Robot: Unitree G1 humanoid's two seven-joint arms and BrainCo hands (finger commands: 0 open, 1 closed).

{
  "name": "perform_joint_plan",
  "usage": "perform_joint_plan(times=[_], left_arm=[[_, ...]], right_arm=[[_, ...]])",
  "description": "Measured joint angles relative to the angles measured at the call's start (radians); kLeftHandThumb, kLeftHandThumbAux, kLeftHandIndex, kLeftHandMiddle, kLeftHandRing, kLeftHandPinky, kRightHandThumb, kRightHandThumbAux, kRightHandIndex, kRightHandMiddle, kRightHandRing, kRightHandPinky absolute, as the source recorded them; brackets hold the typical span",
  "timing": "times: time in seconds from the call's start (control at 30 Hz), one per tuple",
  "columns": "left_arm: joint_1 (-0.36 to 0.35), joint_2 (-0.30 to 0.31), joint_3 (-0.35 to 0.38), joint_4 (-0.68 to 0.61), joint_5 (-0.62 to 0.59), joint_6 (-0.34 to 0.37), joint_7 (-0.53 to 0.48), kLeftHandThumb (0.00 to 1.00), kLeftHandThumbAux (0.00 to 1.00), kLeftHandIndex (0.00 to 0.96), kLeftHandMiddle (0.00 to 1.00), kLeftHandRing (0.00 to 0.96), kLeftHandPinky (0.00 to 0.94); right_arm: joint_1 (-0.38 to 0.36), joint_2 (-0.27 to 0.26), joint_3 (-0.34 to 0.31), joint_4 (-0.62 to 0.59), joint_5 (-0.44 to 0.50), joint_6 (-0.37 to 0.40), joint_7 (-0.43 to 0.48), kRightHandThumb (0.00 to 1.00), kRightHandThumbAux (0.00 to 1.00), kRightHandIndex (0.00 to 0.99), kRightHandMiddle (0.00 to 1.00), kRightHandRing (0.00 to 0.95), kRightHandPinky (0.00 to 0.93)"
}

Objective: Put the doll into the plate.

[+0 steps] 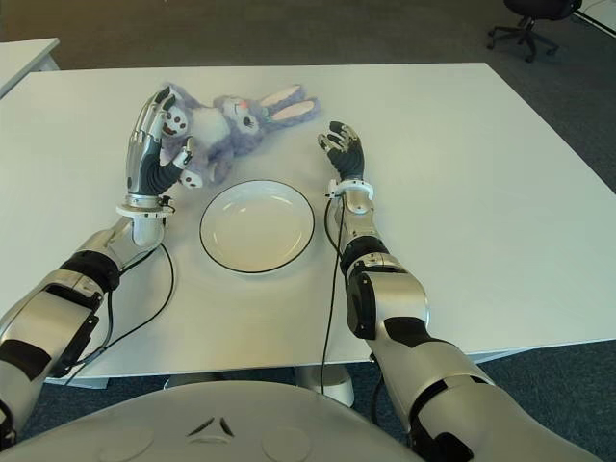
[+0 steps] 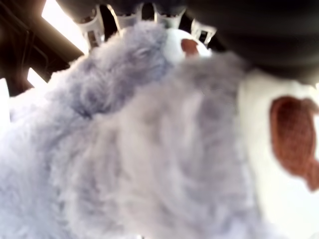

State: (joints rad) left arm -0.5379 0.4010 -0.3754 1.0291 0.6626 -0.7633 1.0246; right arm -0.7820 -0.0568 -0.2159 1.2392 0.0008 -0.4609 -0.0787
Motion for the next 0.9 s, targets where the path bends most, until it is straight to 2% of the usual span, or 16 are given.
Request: perform_joint_plan(times=[0.33,0.53,0.9], left_arm=[[-0.024,-0.014,0.014,0.044,-0.018,0.066,-0.024,0.556,0.270,0.011,0.051,0.107,0.120],[-0.033,-0.028,0.039,0.067,-0.037,0.073,-0.007,0.605,0.304,0.029,0.126,0.173,0.121],[-0.067,-0.062,0.083,0.126,-0.074,0.099,0.023,0.646,0.323,0.080,0.169,0.178,0.153]], right_arm=[[0.001,-0.001,-0.002,0.001,0.000,0.000,0.000,0.473,0.763,0.221,0.177,0.165,0.209],[0.001,-0.003,-0.003,0.001,0.000,0.000,0.000,0.471,0.763,0.221,0.176,0.163,0.208],[0.003,-0.008,-0.005,0.001,0.000,0.000,0.000,0.465,0.765,0.224,0.178,0.167,0.220]])
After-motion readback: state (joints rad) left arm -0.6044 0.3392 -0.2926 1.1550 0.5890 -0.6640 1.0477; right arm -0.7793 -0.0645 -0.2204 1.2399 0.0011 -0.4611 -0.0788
